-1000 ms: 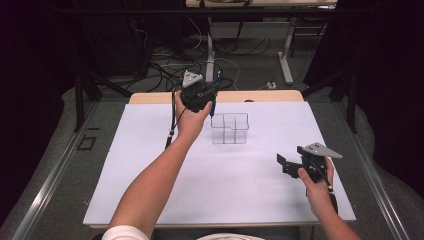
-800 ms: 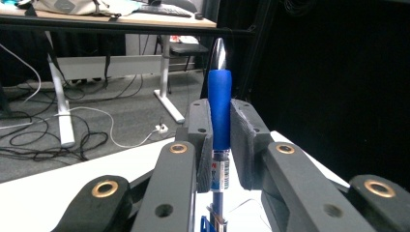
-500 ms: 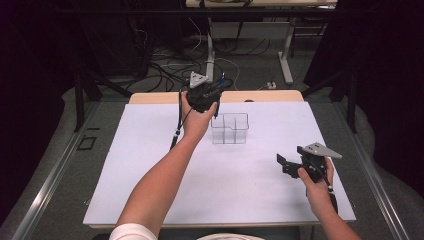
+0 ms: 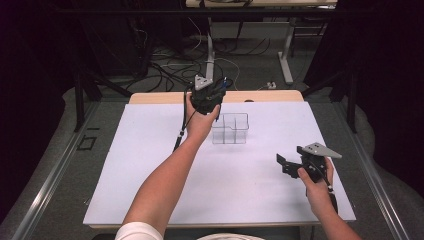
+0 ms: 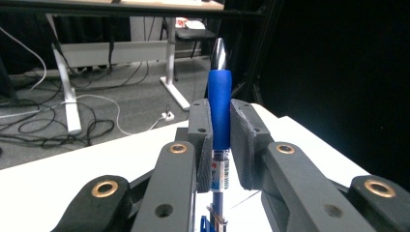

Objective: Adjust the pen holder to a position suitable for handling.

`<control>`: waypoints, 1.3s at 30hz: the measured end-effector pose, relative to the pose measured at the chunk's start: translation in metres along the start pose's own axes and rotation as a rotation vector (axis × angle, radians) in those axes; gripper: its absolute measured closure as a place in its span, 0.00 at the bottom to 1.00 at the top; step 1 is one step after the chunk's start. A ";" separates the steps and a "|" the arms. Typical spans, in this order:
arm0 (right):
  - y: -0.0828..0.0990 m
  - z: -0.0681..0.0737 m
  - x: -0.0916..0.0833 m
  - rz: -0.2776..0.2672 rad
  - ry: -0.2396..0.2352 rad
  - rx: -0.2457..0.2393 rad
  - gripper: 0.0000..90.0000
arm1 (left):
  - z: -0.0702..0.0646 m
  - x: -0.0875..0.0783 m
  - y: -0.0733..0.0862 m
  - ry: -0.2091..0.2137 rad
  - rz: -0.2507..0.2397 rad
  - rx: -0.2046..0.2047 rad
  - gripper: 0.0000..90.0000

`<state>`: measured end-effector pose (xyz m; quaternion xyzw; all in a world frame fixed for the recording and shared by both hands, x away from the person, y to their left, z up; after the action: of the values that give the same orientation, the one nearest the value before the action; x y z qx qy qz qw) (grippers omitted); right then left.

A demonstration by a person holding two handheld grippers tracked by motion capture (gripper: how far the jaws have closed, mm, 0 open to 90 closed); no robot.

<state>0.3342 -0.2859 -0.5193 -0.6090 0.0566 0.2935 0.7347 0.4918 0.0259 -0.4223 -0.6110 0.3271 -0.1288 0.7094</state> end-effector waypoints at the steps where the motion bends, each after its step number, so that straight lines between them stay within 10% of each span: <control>1: 0.000 0.000 0.000 0.000 0.000 0.000 0.17 | 0.000 0.001 0.001 0.000 0.001 -0.001 0.89; 39: 0.001 0.001 0.001 -0.002 -0.010 0.002 0.17 | 0.004 0.015 0.034 -0.018 0.084 -0.032 0.89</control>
<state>0.3341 -0.2846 -0.5200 -0.6069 0.0528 0.2957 0.7359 0.4979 0.0277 -0.4585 -0.6090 0.3479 -0.0882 0.7073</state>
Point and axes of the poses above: each handheld gripper's, and its own axes: x roughly forward along the jaws, y roughly out of its underside, z roughly to its left, the point moved 1 cm from there along x, roughly forward along the jaws, and after that the axes turned 11 degrees about x, right-handed, at the moved point
